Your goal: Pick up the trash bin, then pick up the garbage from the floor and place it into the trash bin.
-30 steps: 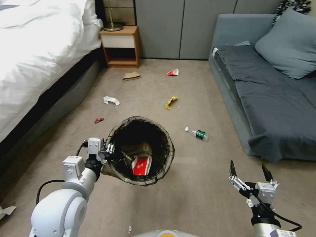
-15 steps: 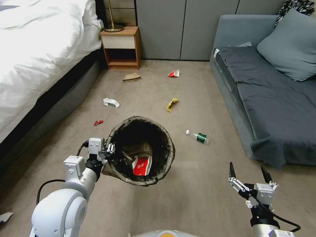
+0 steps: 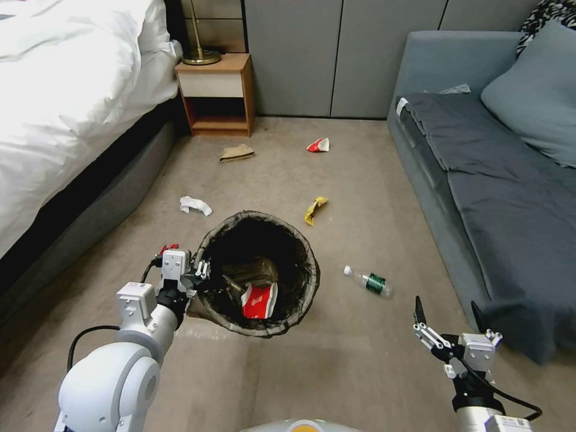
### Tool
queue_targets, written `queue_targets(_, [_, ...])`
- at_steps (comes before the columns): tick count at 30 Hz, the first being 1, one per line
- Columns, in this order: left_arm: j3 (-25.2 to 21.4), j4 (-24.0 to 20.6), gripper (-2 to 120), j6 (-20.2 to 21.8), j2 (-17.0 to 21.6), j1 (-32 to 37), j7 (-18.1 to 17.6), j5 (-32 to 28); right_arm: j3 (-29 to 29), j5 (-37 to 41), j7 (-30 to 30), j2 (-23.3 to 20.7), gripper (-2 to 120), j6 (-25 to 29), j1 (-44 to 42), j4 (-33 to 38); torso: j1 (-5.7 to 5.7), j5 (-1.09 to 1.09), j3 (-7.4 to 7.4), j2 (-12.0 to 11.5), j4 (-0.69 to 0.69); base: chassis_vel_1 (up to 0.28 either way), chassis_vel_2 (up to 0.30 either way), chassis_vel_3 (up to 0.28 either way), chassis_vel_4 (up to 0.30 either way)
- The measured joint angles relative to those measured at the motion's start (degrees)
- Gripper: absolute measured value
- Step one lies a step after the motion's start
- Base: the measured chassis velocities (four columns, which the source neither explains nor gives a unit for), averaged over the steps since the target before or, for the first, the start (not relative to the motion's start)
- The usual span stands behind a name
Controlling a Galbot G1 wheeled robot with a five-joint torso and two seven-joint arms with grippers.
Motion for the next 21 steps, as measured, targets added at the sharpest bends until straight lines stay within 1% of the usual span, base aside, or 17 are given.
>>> queue_targets(2, [0.2,0.0,3,0.0,0.0,-0.1,0.0,0.1,0.0,0.0,0.0,-0.1,100,0.0,0.0,-0.1,0.00,0.02,0.00,0.0,0.00,-0.216,0.216,0.209,-0.228])
queue_targets(4, [0.4,0.0,3,0.0,-0.1,-0.1,0.0,0.2,0.0,0.0,0.0,-0.1,100,0.0,0.0,-0.2,0.00,-0.02,0.00,0.0,-0.01,-0.225,0.229,0.220,-0.240])
queue_targets(5, [0.4,0.0,3,0.1,-0.1,-0.1,0.0,0.4,0.0,0.1,0.0,-0.1,100,0.0,0.1,-0.3,0.00,0.03,0.00,0.0,-0.01,-0.231,0.229,0.215,-0.216])
queue_targets(6, [0.5,0.0,3,0.1,-0.1,-0.2,0.0,0.5,0.0,0.1,0.0,-0.1,100,0.0,0.1,-0.5,0.00,-0.02,0.00,0.0,-0.01,-0.221,0.238,0.215,-0.216])
queue_targets(7, [0.5,0.0,3,0.1,-0.1,-0.2,0.0,0.5,0.0,0.1,0.0,-0.1,100,0.0,0.1,-0.5,0.00,-0.02,0.00,0.0,-0.01,-0.221,0.238,0.215,-0.216])
queue_targets(8, [0.5,0.0,3,0.1,-0.2,-0.2,0.0,0.5,-0.2,0.1,0.0,-0.1,100,0.0,0.1,-0.6,0.00,0.03,0.00,0.0,0.01,-0.221,0.235,0.236,-0.219])
queue_targets(9, [0.4,0.0,3,0.1,-0.2,-0.2,-0.1,0.5,-0.4,0.2,0.1,-0.1,100,0.1,0.2,-0.8,0.00,-0.02,0.00,0.0,-0.01,-0.229,0.235,0.213,-0.237])
queue_targets(12, [0.2,0.0,3,0.1,-0.2,-0.2,-0.1,0.5,-0.5,0.4,0.1,-0.1,100,-0.2,0.6,-1.2,0.02,0.03,0.01,0.0,-0.01,-0.165,0.199,0.200,-0.232])
queue_targets(15, [0.1,-0.1,3,0.1,-0.2,-0.1,-0.1,0.5,-0.5,0.6,0.1,-0.4,100,-1.3,1.6,-2.0,0.01,-0.02,0.01,0.0,0.00,-0.113,0.117,0.117,-0.103])
queue_targets(17, [0.0,-0.3,3,0.1,-0.2,0.0,-0.1,0.4,-0.2,1.5,-1.1,-1.0,100,-3.4,3.0,-3.3,0.01,0.02,0.01,0.0,-0.01,-0.044,0.044,0.015,-0.029])
queue_targets(19, [0.0,-0.5,3,0.1,-0.2,0.1,-0.1,0.3,1.0,3.0,-4.6,-1.5,100,-6.8,5.1,-5.2,0.00,0.01,0.00,0.0,-0.01,0.025,-0.013,-0.023,0.015])
queue_targets(20, [0.0,-0.5,3,0.1,-0.2,0.1,-0.1,0.3,1.0,3.0,-4.6,-1.5,100,-6.8,5.1,-5.2,0.00,0.01,0.00,0.0,-0.01,0.051,-0.026,-0.046,0.029])
queue_targets(21, [0.0,-0.6,3,0.1,-0.2,0.1,-0.1,0.3,2.4,3.5,-7.6,-1.5,100,-9.1,6.6,-6.6,-0.01,0.02,0.00,0.0,0.00,0.060,-0.044,-0.046,0.052])
